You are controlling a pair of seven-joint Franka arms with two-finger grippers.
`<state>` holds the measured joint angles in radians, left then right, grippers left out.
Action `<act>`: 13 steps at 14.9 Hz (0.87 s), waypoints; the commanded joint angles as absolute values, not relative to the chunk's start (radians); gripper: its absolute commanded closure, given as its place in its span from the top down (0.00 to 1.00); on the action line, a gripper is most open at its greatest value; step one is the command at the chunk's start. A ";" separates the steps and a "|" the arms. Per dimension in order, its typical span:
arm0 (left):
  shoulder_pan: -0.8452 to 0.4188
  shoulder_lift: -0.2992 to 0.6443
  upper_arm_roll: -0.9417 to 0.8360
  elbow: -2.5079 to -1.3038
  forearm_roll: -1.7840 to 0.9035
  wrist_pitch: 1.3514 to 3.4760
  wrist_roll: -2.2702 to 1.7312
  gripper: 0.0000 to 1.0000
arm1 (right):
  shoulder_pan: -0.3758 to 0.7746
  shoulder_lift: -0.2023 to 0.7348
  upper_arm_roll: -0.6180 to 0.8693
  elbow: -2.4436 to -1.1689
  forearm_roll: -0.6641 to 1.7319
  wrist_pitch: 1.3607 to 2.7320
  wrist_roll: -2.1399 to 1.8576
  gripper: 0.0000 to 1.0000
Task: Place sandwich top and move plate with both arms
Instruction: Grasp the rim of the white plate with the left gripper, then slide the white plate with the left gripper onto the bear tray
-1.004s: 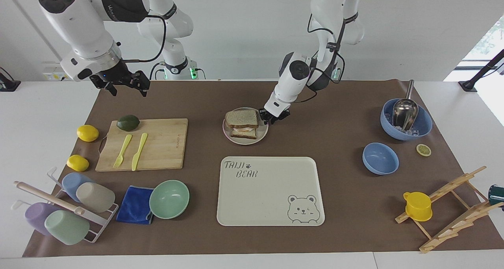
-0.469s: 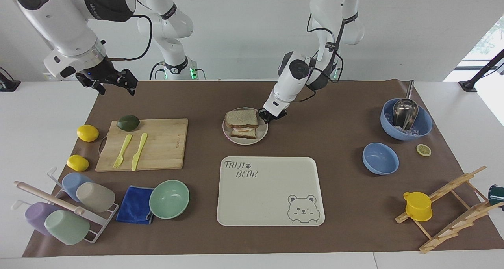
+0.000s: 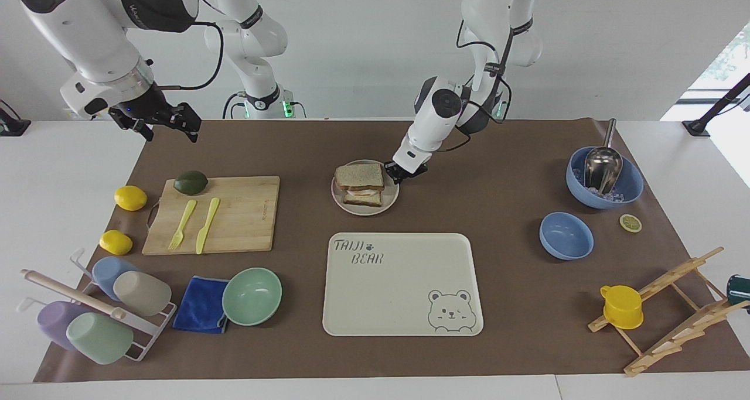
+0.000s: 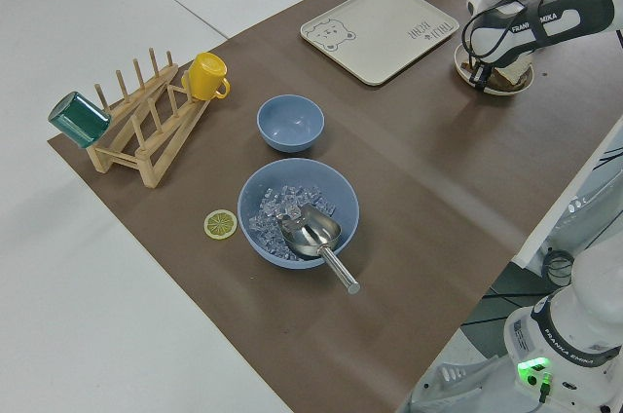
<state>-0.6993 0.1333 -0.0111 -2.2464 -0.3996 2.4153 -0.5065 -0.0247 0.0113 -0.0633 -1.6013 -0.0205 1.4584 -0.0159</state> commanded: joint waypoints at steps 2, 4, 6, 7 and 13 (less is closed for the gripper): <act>-0.658 0.086 0.003 -2.199 -0.417 2.306 -0.503 0.00 | -0.031 -0.009 -0.058 -1.626 -0.018 1.463 -0.011 1.00; -0.615 0.077 0.006 -2.139 -0.417 2.220 -0.500 0.00 | -0.032 -0.009 -0.058 -1.626 -0.018 1.460 -0.014 1.00; -0.565 0.074 0.006 -2.090 -0.417 2.168 -0.497 0.00 | -0.031 -0.009 -0.058 -1.626 -0.018 1.460 -0.014 1.00; -0.546 0.081 0.008 -2.057 -0.416 2.145 -0.497 0.00 | -0.032 -0.009 -0.058 -1.626 -0.018 1.460 -0.014 1.00; -0.424 0.184 0.008 -1.866 -0.416 2.129 -0.502 0.00 | -0.032 -0.009 -0.058 -1.626 -0.018 1.460 -0.014 1.00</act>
<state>-0.4626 0.1214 0.0132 -1.9695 -0.4015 2.1604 -0.5054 -0.0277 0.0110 -0.0623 -1.6029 -0.0204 1.4570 -0.0159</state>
